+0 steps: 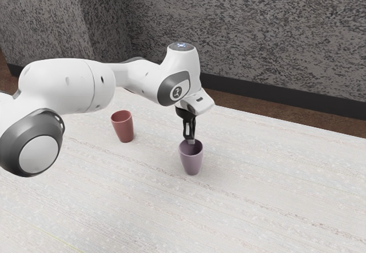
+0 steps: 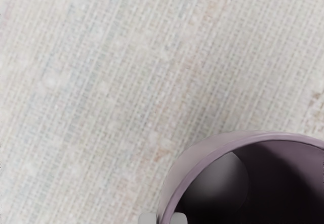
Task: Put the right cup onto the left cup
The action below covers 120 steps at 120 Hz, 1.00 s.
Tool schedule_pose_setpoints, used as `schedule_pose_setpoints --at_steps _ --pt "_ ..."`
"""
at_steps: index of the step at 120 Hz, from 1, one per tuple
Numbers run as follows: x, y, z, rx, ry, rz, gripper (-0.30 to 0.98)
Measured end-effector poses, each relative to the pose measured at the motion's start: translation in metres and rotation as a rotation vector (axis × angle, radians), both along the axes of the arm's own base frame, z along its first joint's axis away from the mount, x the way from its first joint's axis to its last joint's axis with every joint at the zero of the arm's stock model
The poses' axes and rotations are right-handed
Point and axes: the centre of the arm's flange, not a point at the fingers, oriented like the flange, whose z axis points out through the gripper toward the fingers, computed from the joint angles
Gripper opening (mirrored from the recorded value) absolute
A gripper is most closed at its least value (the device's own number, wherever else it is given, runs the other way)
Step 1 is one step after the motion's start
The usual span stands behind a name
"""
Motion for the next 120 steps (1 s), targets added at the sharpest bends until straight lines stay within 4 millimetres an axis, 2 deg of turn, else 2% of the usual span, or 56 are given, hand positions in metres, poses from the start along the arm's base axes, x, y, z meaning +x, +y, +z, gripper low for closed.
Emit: schedule_pose_setpoints --at_steps 12,22,36,60,77,93,120 --pt "0.000 0.000 0.003 -0.002 -0.008 0.005 -0.09" --pt "-0.005 0.002 0.015 -0.004 -0.014 0.012 -0.10" --pt "-0.018 0.019 0.034 -0.010 -0.017 0.041 -0.10" --pt "-0.029 0.065 0.074 -0.024 -0.040 0.120 -0.10" --pt "-0.030 0.106 0.098 -0.022 -0.054 0.188 -0.10" --pt "-0.031 0.148 0.108 -0.014 -0.043 0.254 -0.10" --pt "-0.020 0.201 0.136 0.006 -0.064 0.331 -0.10"
